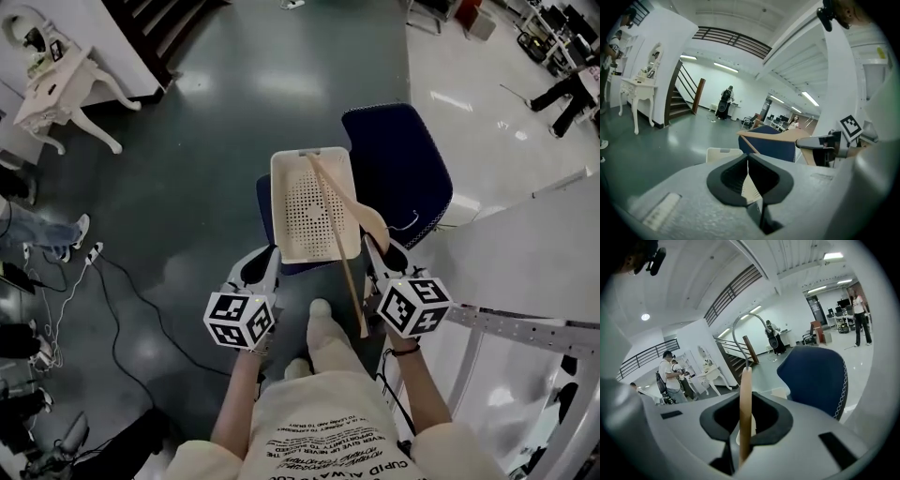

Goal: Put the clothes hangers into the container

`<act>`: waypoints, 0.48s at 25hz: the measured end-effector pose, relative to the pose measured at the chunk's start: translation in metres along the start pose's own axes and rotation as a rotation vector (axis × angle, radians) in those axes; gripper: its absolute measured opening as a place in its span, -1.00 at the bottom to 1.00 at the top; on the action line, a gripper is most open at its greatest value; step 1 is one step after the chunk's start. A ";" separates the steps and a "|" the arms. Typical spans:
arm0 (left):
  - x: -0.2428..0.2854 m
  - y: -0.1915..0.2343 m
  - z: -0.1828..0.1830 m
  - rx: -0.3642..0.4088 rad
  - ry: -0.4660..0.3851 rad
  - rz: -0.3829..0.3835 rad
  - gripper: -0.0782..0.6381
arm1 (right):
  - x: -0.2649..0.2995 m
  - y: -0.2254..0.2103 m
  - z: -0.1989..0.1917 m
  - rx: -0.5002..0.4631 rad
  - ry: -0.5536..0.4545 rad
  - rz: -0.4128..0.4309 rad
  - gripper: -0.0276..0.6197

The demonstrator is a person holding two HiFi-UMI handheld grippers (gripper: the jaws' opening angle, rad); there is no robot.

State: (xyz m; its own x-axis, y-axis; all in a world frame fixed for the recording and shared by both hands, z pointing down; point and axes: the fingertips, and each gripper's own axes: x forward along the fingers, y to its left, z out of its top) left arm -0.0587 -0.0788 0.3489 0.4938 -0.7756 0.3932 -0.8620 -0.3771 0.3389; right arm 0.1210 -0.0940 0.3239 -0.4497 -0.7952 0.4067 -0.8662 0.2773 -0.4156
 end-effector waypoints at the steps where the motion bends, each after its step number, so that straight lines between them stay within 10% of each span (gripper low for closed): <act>1: 0.009 0.003 -0.004 -0.009 0.012 0.006 -0.72 | 0.008 -0.005 -0.003 0.009 0.010 0.002 -0.75; 12: 0.062 0.030 -0.049 -0.103 0.109 0.054 -0.72 | 0.091 -0.034 -0.045 0.083 0.128 0.048 -0.75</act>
State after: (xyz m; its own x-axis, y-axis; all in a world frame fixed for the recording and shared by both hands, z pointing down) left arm -0.0488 -0.1135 0.4250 0.4615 -0.7319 0.5013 -0.8740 -0.2784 0.3982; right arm 0.1000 -0.1513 0.4114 -0.5185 -0.7055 0.4832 -0.8246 0.2631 -0.5008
